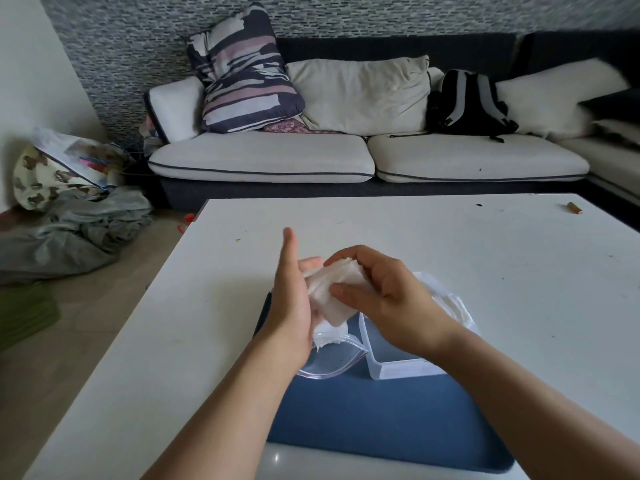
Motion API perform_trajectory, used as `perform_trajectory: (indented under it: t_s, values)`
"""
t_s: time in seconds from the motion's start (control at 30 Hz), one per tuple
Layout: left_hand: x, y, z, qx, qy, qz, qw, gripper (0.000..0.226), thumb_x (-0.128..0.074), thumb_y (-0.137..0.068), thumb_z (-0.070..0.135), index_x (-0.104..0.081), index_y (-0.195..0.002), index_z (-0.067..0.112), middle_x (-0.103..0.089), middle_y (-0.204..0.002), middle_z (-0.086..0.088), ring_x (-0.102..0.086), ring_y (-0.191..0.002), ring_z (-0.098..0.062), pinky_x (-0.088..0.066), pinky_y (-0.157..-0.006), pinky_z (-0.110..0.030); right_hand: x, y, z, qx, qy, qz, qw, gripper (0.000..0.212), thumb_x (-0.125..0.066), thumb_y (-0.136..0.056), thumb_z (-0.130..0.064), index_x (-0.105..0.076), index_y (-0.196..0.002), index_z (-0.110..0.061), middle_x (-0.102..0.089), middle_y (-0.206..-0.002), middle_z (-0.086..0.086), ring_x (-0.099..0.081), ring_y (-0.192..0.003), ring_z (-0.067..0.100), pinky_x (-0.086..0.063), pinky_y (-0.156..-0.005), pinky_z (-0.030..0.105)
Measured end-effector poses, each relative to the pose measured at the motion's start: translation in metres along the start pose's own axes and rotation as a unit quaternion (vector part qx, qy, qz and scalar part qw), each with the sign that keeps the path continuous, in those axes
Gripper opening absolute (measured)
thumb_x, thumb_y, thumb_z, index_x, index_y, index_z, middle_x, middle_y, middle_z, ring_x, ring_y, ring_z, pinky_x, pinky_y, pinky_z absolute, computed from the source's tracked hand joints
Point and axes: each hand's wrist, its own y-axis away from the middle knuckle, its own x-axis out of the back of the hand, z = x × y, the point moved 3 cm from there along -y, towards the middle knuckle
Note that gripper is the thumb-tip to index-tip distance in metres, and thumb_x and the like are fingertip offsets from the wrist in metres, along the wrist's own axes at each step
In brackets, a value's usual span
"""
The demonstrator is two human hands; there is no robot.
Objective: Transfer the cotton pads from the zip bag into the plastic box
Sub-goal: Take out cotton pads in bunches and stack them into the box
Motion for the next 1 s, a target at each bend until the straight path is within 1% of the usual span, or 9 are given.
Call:
perform_trajectory:
  t_s: [0.07,0.27,0.4,0.53,0.63,0.7,0.8,0.9,1.0]
  values:
    - [-0.005,0.005,0.004,-0.039,0.067,0.057,0.995,0.080,-0.046,-0.083,0.081,-0.069,-0.120,0.014,-0.076,-0.111,-0.014,-0.075,-0.098,-0.029,-0.058,-0.091,-0.045,-0.009,0.000,0.001,0.000,-0.006,0.030,1.000,0.026,-0.060,-0.094,0.001,-0.060,-0.117,-0.011,-0.072,-0.096,0.002,-0.066,-0.083,0.011,-0.052,-0.075,0.023]
    - [-0.017,0.011,0.002,-0.050,0.106,0.050,0.992,0.068,-0.048,-0.088,0.074,-0.075,-0.115,0.017,-0.075,-0.114,-0.016,-0.074,-0.088,-0.031,-0.058,-0.075,-0.038,-0.020,0.001,0.008,-0.064,-0.074,0.059,0.993,0.052,-0.064,-0.082,-0.020,-0.051,-0.132,-0.022,-0.071,-0.110,0.006,-0.070,-0.102,0.020,-0.056,-0.091,0.037]
    - [-0.016,0.009,0.007,-0.071,0.052,0.028,0.996,0.072,-0.038,-0.092,0.074,-0.074,-0.119,0.018,-0.078,-0.111,-0.007,-0.074,-0.103,-0.030,-0.059,-0.086,-0.043,-0.017,0.000,0.002,-0.041,-0.036,0.048,0.997,0.026,-0.076,-0.086,-0.016,-0.065,-0.109,-0.011,-0.074,-0.098,0.008,-0.073,-0.089,0.020,-0.060,-0.081,0.040]
    - [-0.020,0.010,0.003,-0.093,-0.026,-0.004,0.995,0.073,-0.032,-0.090,0.079,-0.073,-0.118,0.027,-0.079,-0.111,0.003,-0.072,-0.111,-0.023,-0.046,-0.108,-0.051,-0.007,0.003,0.003,-0.124,-0.096,0.022,0.987,0.027,-0.087,-0.071,-0.007,-0.062,-0.078,-0.014,-0.067,-0.067,0.000,-0.065,-0.062,0.013,-0.052,-0.059,0.025]
    - [-0.029,0.007,-0.003,-0.138,-0.142,-0.039,0.979,0.065,-0.037,-0.084,0.077,-0.070,-0.114,0.029,-0.076,-0.112,0.006,-0.069,-0.109,-0.015,-0.049,-0.098,-0.036,0.010,0.007,0.002,-0.197,-0.178,-0.029,0.964,0.018,-0.081,-0.070,-0.010,-0.067,-0.079,-0.011,-0.068,-0.073,0.008,-0.066,-0.069,0.022,-0.048,-0.065,0.028]
    - [-0.027,0.002,-0.007,-0.216,-0.308,-0.028,0.926,0.042,-0.051,-0.094,0.062,-0.065,-0.113,0.028,-0.071,-0.113,0.009,-0.065,-0.103,-0.009,-0.046,-0.083,-0.021,0.035,0.002,0.008,-0.230,-0.139,0.039,0.962,0.011,-0.078,-0.079,-0.011,-0.070,-0.085,-0.009,-0.067,-0.071,0.006,-0.063,-0.064,0.018,-0.046,-0.052,0.024]
    - [-0.021,-0.002,-0.019,-0.280,-0.540,-0.052,0.792,0.031,-0.062,-0.096,0.043,-0.062,-0.122,0.026,-0.066,-0.120,0.010,-0.061,-0.110,-0.009,-0.050,-0.093,-0.028,0.077,-0.001,0.032,-0.279,0.067,0.146,0.947,0.012,-0.077,-0.082,-0.018,-0.069,-0.081,-0.009,-0.061,-0.065,0.004,-0.054,-0.056,0.016,-0.041,-0.044,0.021]
    - [-0.020,-0.003,-0.033,-0.244,-0.634,-0.113,0.725,0.041,-0.060,-0.096,0.045,-0.057,-0.132,0.026,-0.061,-0.132,0.009,-0.058,-0.119,-0.011,-0.048,-0.100,-0.032,0.090,-0.001,0.058,-0.353,0.147,0.077,0.921,0.018,-0.067,-0.084,-0.018,-0.062,-0.068,-0.010,-0.056,-0.060,0.007,-0.048,-0.051,0.019,-0.037,-0.047,0.023]
    - [-0.025,0.001,-0.041,-0.228,-0.678,-0.159,0.681,0.045,-0.060,-0.097,0.044,-0.055,-0.137,0.023,-0.058,-0.136,0.006,-0.058,-0.117,-0.015,-0.048,-0.098,-0.032,0.084,-0.003,0.072,-0.377,0.212,0.036,0.901,0.015,-0.068,-0.084,-0.019,-0.064,-0.092,-0.008,-0.062,-0.079,0.009,-0.056,-0.064,0.020,-0.043,-0.055,0.026]
